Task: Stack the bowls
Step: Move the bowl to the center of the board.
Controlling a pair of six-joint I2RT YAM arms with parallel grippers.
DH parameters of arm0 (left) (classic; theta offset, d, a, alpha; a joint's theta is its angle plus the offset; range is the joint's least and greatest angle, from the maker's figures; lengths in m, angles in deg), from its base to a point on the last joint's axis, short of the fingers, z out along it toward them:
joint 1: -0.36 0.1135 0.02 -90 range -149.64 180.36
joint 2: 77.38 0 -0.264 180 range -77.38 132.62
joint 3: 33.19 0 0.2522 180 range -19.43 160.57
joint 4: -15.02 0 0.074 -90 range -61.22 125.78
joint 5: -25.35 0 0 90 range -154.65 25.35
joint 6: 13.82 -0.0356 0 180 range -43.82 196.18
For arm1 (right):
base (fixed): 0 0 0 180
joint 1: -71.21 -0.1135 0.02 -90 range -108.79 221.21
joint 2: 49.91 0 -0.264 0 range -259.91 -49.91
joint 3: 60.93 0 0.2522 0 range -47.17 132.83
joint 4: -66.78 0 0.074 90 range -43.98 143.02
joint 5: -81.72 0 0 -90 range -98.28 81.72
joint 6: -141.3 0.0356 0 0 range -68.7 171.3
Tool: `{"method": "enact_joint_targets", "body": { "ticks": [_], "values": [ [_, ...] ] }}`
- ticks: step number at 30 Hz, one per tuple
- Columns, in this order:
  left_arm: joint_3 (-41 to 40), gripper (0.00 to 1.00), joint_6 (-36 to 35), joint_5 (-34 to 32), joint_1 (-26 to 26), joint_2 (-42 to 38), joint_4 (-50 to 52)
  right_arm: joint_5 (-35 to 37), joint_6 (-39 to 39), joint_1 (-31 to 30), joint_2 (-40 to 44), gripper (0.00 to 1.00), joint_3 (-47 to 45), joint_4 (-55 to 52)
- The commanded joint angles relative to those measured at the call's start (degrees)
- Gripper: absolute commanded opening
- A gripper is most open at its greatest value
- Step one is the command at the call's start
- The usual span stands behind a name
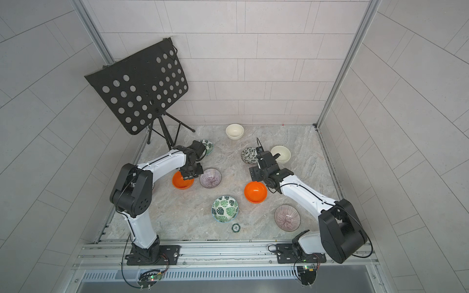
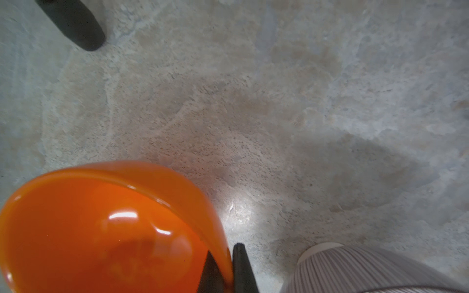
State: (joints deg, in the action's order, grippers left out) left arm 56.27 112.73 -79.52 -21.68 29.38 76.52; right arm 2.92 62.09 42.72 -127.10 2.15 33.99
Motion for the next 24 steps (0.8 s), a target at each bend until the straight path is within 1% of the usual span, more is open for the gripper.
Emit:
{"method": "enact_joint_targets", "body": {
  "ticks": [1, 5, 13, 15, 19, 21, 22, 24],
  "values": [
    [2.0, 0.08, -0.3, 0.6, -0.4, 1.9, -0.9, 0.1, 0.9, 0.1, 2.0, 0.91, -1.0, -0.8],
    [4.2, 0.11, -1.1, -0.4, -0.5, 3.6, -0.8, 0.2, 1.3, 0.1, 2.2, 0.91, -1.6, -0.8],
    [9.6, 0.13, -2.5, -1.5, -0.4, 8.1, -0.7, 0.3, 1.6, 0.2, 2.0, 0.92, -2.3, -0.5],
    [11.1, 0.14, -2.8, -0.9, -0.4, 8.9, -0.1, 0.3, 1.6, 0.1, 2.0, 0.92, -2.4, -0.4],
    [12.6, 0.18, -2.7, 0.5, -0.4, 10.1, 0.6, 0.3, 1.5, 0.3, 1.6, 0.92, -2.6, -0.1],
    [12.5, 0.23, -2.6, 0.5, -0.4, 10.2, 0.6, 0.4, 1.6, 0.2, 1.4, 0.92, -2.6, 0.0],
    [12.4, 0.27, -2.6, 0.4, -0.4, 10.3, 0.6, 0.4, 1.5, 0.2, 1.3, 0.92, -2.6, 0.0],
    [12.2, 0.39, -2.4, 0.0, -0.4, 9.8, 0.9, 0.4, 1.6, 0.3, 1.3, 0.92, -2.6, 0.0]
  ]
}}
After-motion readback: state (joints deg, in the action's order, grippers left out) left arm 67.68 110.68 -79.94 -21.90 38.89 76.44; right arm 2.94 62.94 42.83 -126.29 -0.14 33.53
